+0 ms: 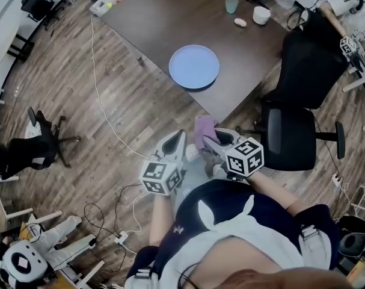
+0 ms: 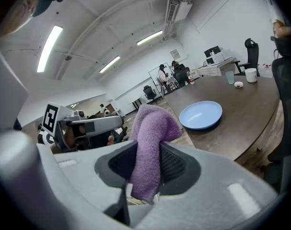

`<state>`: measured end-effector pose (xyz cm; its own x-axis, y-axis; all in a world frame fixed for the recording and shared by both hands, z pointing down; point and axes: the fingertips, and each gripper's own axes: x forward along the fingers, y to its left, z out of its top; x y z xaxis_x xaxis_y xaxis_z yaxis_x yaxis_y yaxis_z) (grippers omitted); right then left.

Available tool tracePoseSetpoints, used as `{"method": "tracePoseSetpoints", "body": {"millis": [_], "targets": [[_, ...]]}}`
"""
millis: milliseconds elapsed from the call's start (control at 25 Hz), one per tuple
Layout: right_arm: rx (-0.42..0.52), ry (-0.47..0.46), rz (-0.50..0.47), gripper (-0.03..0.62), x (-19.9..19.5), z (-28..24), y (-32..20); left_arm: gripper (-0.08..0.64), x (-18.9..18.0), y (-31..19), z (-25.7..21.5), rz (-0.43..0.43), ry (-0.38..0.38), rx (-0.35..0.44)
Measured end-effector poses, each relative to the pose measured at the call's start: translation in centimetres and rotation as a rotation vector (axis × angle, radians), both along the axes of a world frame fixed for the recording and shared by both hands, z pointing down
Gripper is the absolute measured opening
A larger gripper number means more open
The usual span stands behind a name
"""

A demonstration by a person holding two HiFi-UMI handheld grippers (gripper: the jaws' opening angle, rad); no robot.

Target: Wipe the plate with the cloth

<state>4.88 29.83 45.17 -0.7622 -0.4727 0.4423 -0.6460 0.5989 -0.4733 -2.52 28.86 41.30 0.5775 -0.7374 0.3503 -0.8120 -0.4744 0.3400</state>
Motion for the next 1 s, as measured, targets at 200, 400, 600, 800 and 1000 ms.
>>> {"method": "tracePoseSetpoints", "body": {"millis": [200,400,600,800,1000], "targets": [[0.004,0.01,0.037,0.126,-1.4,0.1,-3.1,0.005,-1.7,-3.2,0.5,0.027,0.003,-0.007],[-0.005,0.026,0.078,0.127,-2.4,0.7,-5.3,0.005,-2.7,-5.8,1.7,0.061,0.017,-0.028],[-0.022,0.045,0.119,0.127,-3.7,0.9,-6.9,0.005,-3.8,-7.8,2.3,0.112,0.028,-0.048],[-0.018,0.062,0.162,0.127,-5.1,0.8,-8.7,0.005,-4.7,-8.8,3.6,0.163,0.029,-0.081],[0.046,0.109,0.175,0.127,-5.9,0.3,-10.7,0.004,-6.0,-10.1,4.8,0.177,0.022,-0.1]]}}
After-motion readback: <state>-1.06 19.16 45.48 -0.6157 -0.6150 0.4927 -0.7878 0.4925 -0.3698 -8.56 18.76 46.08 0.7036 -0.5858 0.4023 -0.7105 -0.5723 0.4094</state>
